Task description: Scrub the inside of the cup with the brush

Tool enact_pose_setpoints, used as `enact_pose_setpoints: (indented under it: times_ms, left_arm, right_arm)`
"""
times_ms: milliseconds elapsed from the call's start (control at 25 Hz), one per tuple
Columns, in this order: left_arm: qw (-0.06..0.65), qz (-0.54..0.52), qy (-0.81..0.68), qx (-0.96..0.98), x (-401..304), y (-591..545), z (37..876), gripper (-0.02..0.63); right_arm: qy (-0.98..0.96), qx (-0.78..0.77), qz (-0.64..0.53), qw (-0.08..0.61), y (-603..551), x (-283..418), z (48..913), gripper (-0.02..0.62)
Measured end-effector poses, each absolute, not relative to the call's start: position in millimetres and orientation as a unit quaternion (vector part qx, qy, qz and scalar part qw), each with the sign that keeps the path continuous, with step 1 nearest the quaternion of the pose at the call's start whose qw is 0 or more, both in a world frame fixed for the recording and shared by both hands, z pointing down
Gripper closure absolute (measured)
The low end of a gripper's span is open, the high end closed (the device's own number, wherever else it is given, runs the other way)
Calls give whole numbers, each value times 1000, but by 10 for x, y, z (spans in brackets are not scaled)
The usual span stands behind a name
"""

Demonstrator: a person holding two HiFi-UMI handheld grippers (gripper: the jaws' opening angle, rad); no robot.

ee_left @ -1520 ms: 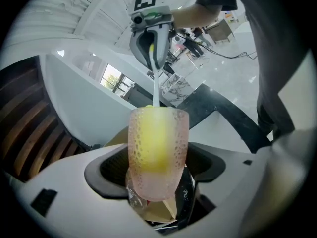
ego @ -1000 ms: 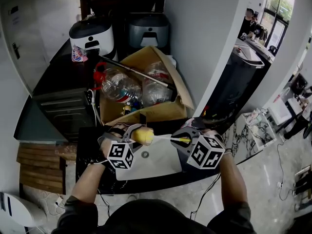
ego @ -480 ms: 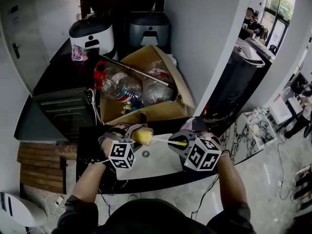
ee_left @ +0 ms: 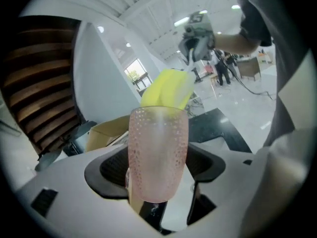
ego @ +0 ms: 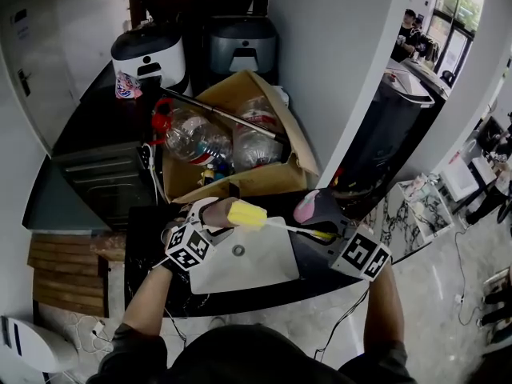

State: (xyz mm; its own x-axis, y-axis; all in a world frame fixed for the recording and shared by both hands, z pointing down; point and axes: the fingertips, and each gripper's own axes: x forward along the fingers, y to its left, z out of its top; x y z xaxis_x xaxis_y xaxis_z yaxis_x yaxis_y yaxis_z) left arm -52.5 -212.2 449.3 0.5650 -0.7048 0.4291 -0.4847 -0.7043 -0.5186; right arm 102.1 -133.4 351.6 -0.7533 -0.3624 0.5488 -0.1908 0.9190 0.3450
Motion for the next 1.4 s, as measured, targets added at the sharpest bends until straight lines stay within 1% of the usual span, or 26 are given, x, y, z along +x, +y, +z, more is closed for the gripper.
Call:
enact_pose_setpoints:
  times_ms: [120,360,480,600,800,1040,1400]
  left_arm:
    - [110,-239,374,-889,-559,-2161,4464,256]
    - [1,-60,414,-908,-528,-2097,4374,256]
    - [-53,10,431,-901,-538,-2064,4469,256]
    - [-79,31,441,-894,-535,-2042,4621,255]
    - [-76,28,448,-891,-518,-2088,4808,255]
    - [-94,-1,445,-891,-444,-2109,5289,255]
    - [-127,-58,441,-886,-360,-2195,6282,255]
  right_arm:
    - [-945,196,-115,237,-1314,1117,3397,558]
    - [-924,370,-92,27,-1312,1458,3036,558]
    - [-899,430,-79,-33,-1278,1644,2997,558]
    - [-893,443,-76,-36,-1239,1692,3042,557]
    - [-895,440,-75,-31,-1239,1686,3066,558]
    - [-894,444,-62,-25,-1307,1693,3171,557]
    - [-891,452,-46,-6,-1520,1804,3383,557]
